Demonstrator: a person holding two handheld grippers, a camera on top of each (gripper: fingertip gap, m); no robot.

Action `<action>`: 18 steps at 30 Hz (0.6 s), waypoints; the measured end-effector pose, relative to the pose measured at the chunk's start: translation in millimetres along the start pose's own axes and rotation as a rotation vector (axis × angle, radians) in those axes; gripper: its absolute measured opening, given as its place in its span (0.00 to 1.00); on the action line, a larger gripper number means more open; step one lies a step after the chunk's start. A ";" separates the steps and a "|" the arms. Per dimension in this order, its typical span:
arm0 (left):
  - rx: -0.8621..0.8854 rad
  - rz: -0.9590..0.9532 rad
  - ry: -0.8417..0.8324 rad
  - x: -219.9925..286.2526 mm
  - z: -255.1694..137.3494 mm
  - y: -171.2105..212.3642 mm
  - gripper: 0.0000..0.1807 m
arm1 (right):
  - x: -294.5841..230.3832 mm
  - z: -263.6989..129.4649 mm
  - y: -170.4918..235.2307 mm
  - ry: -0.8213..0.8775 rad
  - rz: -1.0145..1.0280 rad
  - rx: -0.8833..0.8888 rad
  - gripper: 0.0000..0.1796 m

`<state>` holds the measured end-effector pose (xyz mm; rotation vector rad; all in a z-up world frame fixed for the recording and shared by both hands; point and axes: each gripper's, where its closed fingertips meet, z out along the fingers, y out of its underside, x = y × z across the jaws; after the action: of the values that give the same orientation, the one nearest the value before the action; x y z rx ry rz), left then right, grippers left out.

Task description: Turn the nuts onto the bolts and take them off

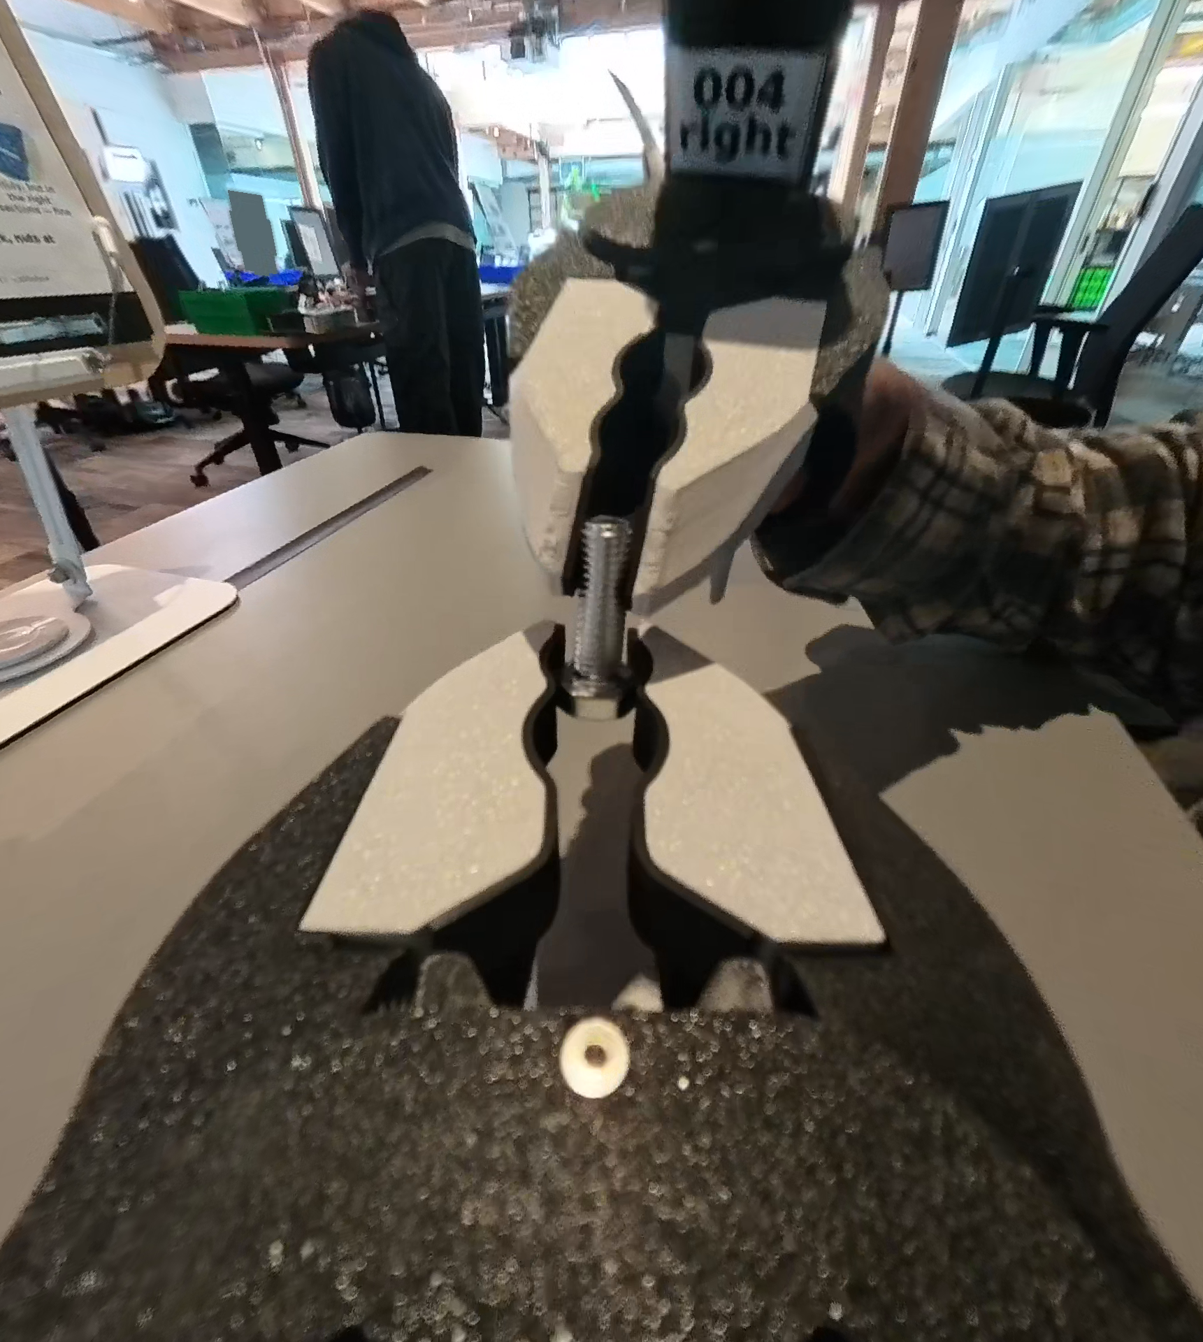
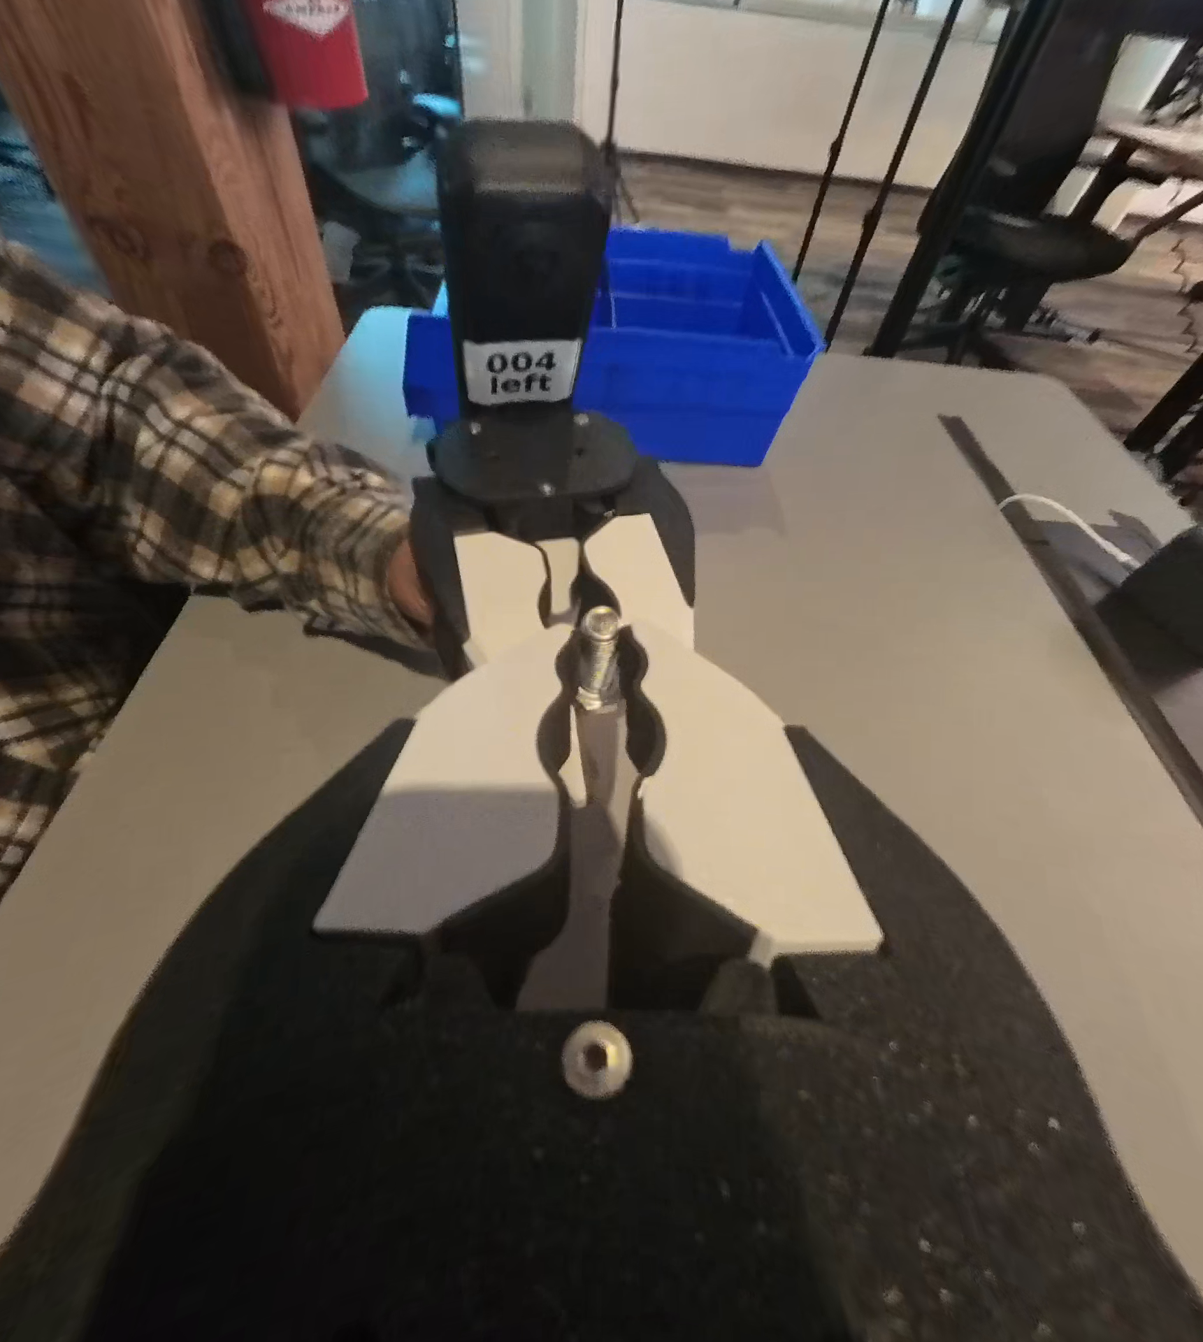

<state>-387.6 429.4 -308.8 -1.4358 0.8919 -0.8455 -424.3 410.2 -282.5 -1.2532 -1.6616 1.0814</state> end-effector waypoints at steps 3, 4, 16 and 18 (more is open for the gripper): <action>-0.051 -0.010 0.003 -0.7 2.4 6.9 0.09 | 1.2 0.5 5.2 -0.035 0.027 -0.077 0.05; -0.060 -0.018 0.011 -0.3 2.9 8.1 0.09 | 1.8 0.0 6.1 -0.045 0.043 -0.093 0.05; -0.049 -0.077 0.014 -6.2 4.9 5.6 0.38 | 13.0 -26.8 11.8 -0.082 0.156 -0.153 0.05; -0.026 -0.070 0.011 -6.9 3.6 0.9 0.37 | 11.4 -24.2 15.0 -0.098 0.166 -0.160 0.05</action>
<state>-387.5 437.1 -309.9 -1.4936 0.8681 -0.8973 -399.7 427.8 -287.3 -1.4830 -1.7716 1.1428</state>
